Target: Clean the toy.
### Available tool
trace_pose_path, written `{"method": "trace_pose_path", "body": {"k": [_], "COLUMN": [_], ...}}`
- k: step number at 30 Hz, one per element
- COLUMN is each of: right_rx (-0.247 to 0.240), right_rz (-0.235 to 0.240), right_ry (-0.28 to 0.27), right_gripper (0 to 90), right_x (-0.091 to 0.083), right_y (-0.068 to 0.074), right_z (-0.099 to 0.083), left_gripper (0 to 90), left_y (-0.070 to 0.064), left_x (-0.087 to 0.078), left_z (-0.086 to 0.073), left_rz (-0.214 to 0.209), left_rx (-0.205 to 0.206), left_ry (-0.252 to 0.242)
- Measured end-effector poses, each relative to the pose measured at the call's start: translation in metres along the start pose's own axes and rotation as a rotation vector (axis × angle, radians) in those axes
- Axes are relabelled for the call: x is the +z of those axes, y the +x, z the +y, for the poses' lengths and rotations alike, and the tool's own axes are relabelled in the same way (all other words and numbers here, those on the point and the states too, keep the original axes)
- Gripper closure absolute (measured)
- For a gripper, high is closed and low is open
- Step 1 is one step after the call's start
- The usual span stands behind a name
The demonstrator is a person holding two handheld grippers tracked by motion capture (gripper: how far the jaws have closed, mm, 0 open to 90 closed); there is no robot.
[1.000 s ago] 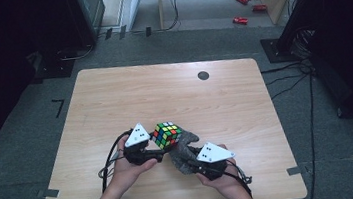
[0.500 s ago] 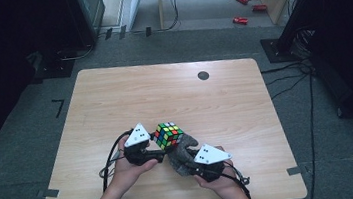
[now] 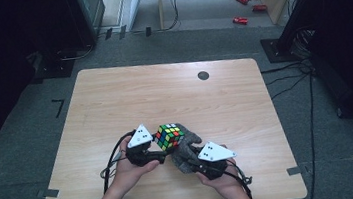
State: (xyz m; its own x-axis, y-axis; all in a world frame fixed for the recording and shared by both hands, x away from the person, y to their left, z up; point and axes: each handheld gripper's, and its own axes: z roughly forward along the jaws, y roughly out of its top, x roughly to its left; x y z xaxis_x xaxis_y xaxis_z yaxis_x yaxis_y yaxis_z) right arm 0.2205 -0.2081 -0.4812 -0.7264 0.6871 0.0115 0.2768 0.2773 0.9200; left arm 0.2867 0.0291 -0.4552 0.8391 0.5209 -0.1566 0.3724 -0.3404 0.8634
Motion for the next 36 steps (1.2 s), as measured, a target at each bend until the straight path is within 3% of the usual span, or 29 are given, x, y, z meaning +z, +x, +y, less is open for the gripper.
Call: {"method": "trace_pose_path", "body": {"k": [4, 7, 14, 20, 29, 36], "right_rx": [-0.033, -0.009, 0.137, 0.174, 0.224, 0.277], "right_rz": [0.014, -0.010, -0.162, -0.268, -0.382, -0.371], "right_ry": [0.018, 0.009, 0.021, 0.076, 0.079, 0.126], "right_gripper": [66.0, 65.0, 64.4, 63.6, 63.3, 57.2], "right_x": [0.004, 0.000, -0.007, -0.006, -0.025, -0.026], "right_y": [0.004, -0.003, -0.030, -0.043, -0.068, -0.081], "right_z": [0.000, 0.000, -0.007, -0.017, -0.023, -0.034], "left_gripper": [34.9, 34.9, 34.9, 34.9, 34.9, 34.9], "left_y": [0.003, 0.004, 0.003, 0.003, 0.003, 0.005], "left_x": [-0.003, -0.004, -0.003, -0.003, -0.003, -0.002], "left_z": [0.001, 0.001, 0.001, 0.001, 0.000, 0.000], "left_rz": [0.007, 0.012, 0.015, 0.020, 0.019, 0.018], "left_rx": [-0.004, -0.002, 0.003, 0.004, 0.003, -0.005], "left_ry": [-0.012, -0.013, -0.008, -0.006, -0.002, -0.002]}}
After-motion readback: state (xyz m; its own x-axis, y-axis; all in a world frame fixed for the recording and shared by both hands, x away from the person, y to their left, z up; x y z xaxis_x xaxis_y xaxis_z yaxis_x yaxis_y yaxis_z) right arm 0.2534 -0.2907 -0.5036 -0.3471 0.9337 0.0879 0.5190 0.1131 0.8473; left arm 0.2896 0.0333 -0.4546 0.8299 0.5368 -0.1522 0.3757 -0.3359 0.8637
